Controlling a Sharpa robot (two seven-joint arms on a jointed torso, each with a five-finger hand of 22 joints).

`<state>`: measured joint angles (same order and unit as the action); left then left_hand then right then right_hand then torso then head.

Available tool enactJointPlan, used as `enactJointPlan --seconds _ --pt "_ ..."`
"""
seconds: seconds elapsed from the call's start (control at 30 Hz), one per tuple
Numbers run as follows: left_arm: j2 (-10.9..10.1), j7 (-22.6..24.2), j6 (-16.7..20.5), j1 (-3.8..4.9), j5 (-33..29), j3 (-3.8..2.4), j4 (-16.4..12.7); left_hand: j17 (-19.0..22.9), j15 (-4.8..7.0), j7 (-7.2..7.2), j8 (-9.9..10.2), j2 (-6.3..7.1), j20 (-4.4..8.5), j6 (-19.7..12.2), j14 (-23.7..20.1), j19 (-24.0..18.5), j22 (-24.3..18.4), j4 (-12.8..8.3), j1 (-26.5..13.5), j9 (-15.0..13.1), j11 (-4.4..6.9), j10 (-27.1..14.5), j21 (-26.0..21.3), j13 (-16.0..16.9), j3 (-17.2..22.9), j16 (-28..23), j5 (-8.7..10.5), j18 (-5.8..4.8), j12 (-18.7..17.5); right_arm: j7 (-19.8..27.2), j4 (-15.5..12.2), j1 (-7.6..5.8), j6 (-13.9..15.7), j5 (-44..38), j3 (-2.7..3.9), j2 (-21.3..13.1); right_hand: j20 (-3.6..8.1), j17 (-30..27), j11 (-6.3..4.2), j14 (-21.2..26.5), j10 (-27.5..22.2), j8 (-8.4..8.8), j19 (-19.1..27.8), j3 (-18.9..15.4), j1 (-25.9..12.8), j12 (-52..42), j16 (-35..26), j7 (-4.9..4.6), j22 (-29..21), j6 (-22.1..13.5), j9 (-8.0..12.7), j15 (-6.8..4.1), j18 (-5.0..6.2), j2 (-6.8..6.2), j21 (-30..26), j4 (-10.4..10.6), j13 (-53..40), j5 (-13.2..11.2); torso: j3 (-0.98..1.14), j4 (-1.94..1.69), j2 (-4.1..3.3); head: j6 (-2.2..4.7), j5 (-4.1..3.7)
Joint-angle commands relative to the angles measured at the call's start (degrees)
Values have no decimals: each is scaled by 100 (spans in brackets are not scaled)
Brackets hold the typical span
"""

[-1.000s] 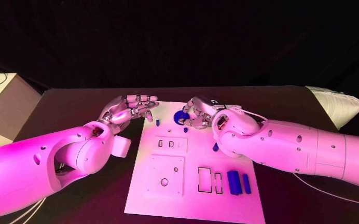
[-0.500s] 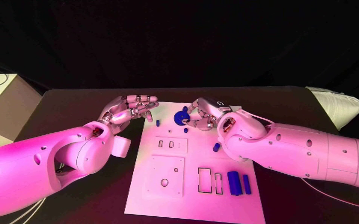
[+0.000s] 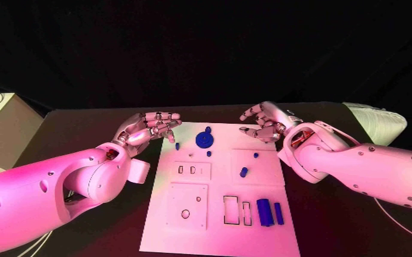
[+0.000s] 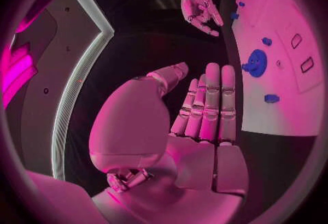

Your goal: Assemble the parts on the task board

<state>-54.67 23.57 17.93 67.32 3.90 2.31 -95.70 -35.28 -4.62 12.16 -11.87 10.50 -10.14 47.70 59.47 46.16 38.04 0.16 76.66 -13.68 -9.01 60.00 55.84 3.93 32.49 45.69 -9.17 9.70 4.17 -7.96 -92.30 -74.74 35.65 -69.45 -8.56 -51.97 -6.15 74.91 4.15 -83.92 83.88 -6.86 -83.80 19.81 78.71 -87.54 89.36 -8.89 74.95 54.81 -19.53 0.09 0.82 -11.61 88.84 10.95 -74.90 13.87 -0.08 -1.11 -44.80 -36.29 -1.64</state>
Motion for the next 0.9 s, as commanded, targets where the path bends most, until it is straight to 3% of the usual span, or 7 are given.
enactJointPlan --seconds 0.03,0.13,0.17,0.3,0.5,0.77,0.9 --pt "43 63 -159 0 38 -2 14 10 9 29 14 -26 -10 -42 -40 -37 2 -18 37 -5 11 -36 31 0 -17 23 5 85 34 964 55 -24 -381 841 2 -197 -38 1404 41 -582 388 42 -550 87 104 39 29 -53 1431 -9 13 37 -52 -38 19 -80 -1270 44 11 47 52 27 -56" --pt "64 58 -165 -1 40 -2 30 13 10 29 12 -26 -9 -42 -42 -37 2 -24 48 -6 12 -36 33 0 -14 24 6 85 36 1108 120 -35 -532 850 -3 -372 -41 1410 43 -583 379 48 -551 112 129 50 31 -56 1432 -11 16 40 -53 -79 21 -119 -1261 49 19 73 69 38 -67" --pt "74 56 -167 -2 43 -2 37 13 10 29 12 -26 -9 -42 -42 -37 2 -24 48 -6 12 -36 33 0 -14 24 6 85 36 1157 141 -37 -584 819 -5 -441 -42 1414 44 -584 374 52 -547 123 144 56 32 -58 1428 -14 18 41 -51 -103 15 -141 -1256 47 28 78 74 78 -83" --pt "103 53 -176 -4 51 -1 54 19 13 29 9 -20 -7 -43 -46 -37 5 -44 73 -9 13 -37 39 0 -10 25 7 86 40 1258 171 -23 -682 574 -14 -678 -45 1410 48 -583 359 61 -539 150 176 74 31 -61 1420 -19 22 44 -47 -153 4 -191 -1241 46 36 65 77 102 -160" --pt "116 53 -180 -6 57 0 86 23 14 28 8 -16 -5 -45 -49 -37 7 -58 89 -11 13 -39 44 0 -8 26 8 86 42 1270 380 58 -705 231 -38 -854 -59 1410 68 -582 310 128 -513 160 188 136 30 -82 1395 -105 47 61 -37 -272 -32 -282 -1192 -111 46 84 78 50 -190" --pt "118 45 -179 -7 59 1 96 26 15 27 7 -13 -5 -46 -52 -38 8 -65 98 -12 14 -39 47 0 -6 26 9 86 44 1177 664 230 -680 48 -48 -721 -80 1396 96 -578 215 212 -467 21 134 252 25 -111 1349 -228 72 86 -18 -323 -97 -292 -1097 -168 54 68 57 1 -184" --pt "109 40 -177 -7 62 1 96 26 15 27 7 -13 -5 -46 -52 -38 8 -65 98 -12 14 -39 47 0 -6 26 9 86 44 1122 759 304 -684 -27 -49 -620 -93 1378 109 -573 186 241 -446 -158 122 287 18 -122 1327 -273 77 98 -8 -309 -129 -275 -1069 -147 46 58 52 -27 -183"
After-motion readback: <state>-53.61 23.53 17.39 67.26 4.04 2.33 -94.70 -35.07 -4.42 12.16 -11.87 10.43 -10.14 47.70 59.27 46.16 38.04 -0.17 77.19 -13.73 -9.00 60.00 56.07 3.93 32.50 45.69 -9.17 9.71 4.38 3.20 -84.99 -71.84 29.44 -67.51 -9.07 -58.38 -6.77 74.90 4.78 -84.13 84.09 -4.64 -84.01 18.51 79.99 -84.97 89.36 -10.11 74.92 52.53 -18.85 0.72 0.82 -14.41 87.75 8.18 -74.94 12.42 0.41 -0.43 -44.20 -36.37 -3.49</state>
